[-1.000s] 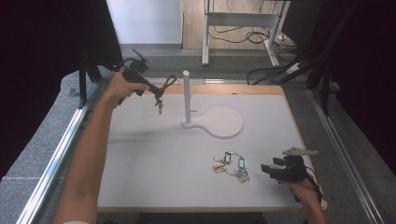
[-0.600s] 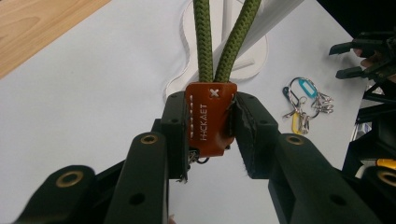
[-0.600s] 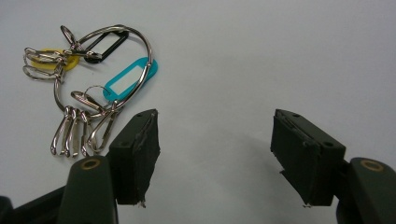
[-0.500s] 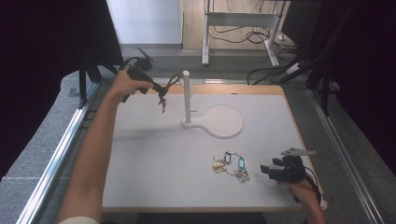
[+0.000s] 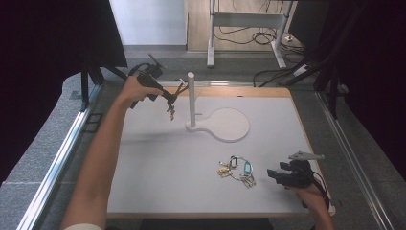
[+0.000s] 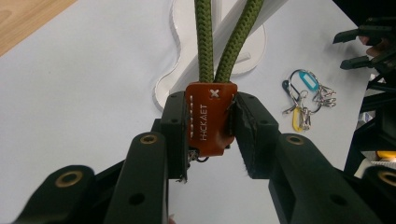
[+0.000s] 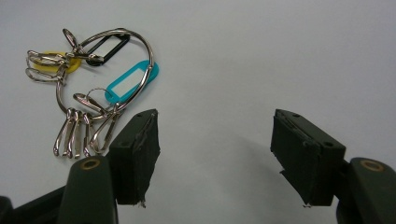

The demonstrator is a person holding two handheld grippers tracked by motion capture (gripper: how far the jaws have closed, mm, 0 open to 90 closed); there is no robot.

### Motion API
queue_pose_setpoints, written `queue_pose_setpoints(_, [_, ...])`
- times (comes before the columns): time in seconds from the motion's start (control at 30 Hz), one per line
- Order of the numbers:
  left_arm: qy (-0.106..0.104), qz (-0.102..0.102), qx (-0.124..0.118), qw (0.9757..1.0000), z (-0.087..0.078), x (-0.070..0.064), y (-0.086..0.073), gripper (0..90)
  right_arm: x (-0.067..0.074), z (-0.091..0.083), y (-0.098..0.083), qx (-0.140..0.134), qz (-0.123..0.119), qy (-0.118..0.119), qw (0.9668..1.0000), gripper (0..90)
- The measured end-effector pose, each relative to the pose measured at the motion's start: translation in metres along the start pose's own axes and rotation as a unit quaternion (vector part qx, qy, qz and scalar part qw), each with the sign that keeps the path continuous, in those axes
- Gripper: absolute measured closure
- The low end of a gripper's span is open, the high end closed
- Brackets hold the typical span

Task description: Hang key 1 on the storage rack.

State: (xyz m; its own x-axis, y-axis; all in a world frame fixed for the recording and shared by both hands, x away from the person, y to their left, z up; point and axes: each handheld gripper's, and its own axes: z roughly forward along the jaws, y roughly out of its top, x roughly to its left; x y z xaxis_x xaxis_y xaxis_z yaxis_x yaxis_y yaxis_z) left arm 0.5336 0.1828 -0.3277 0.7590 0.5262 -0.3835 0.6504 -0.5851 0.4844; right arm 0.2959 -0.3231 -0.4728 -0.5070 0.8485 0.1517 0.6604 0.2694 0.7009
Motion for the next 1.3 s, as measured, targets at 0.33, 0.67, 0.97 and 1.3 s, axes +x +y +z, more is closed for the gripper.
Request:
queue_pose_setpoints(0.33, [0.013, 0.011, 0.006, 0.9998, 0.008, -0.006, -0.003, 64.9, 0.001, 0.001, 0.0, 0.001, -0.003, 0.0, 1.0, 32.2])
queue_pose_setpoints(0.67, [0.045, 0.021, -0.014, 0.9987, 0.003, -0.018, -0.011, 55.0, 0.001, 0.0, 0.0, 0.001, 0.0, 0.0, 1.0, 32.1])
queue_pose_setpoints(0.97, [0.067, 0.041, -0.021, 0.9967, -0.005, -0.039, -0.029, 50.1, 0.003, -0.001, 0.001, -0.002, -0.002, 0.0, 1.0, 32.1])
queue_pose_setpoints(1.3, [0.079, 0.04, -0.015, 0.996, 0.0, -0.059, -0.064, 47.1, 0.005, -0.002, 0.002, -0.004, -0.007, 0.004, 1.0, 32.1])
